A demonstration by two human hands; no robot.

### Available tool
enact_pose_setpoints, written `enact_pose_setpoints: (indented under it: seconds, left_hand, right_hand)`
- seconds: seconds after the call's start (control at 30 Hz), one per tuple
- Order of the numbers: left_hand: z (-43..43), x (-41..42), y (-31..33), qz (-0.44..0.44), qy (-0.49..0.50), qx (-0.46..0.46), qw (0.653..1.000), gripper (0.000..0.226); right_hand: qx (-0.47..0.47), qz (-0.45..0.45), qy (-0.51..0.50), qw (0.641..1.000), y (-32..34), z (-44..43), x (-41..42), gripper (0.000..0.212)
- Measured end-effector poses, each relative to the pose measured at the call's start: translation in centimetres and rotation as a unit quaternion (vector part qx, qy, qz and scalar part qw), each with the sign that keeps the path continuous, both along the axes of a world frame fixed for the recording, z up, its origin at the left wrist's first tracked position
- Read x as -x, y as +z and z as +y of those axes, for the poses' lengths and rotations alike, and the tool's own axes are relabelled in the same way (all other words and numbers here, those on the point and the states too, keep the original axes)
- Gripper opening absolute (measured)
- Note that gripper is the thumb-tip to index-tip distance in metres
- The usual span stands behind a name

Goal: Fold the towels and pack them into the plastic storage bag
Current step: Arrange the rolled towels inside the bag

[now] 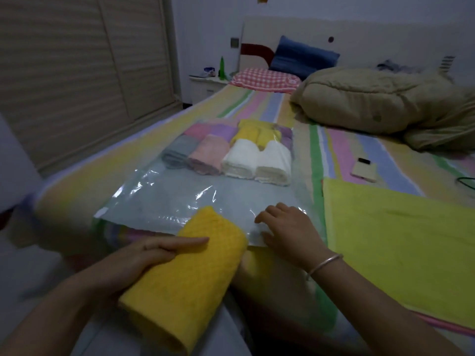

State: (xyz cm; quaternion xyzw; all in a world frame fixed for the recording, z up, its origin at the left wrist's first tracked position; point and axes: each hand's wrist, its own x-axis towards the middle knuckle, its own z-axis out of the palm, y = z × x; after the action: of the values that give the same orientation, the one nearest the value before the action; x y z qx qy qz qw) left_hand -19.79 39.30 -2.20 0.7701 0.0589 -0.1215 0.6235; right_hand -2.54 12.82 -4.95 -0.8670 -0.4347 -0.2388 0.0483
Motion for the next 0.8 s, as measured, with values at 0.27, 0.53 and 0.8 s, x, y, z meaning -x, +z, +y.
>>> enact_pose_setpoints:
  seconds: [0.27, 0.53, 0.8]
  left_hand:
    - [-2.0, -2.7, 0.7, 0.052, -0.072, 0.049, 0.995, 0.041]
    - [0.3, -8.3, 0.8, -0.039, 0.003, 0.211, 0.977, 0.045]
    - [4.2, -12.8, -1.7, 0.072, 0.202, -0.199, 0.956, 0.086]
  right_hand:
    - [-0.177, 0.062, -0.055, 0.981, 1.4, 0.2, 0.1, 0.037]
    - [-0.207, 0.019, -0.04, 0.977, 3.3, -0.1, 0.4, 0.019]
    - [-0.218, 0.033, -0.025, 0.975, 3.5, 0.0, 0.4, 0.028]
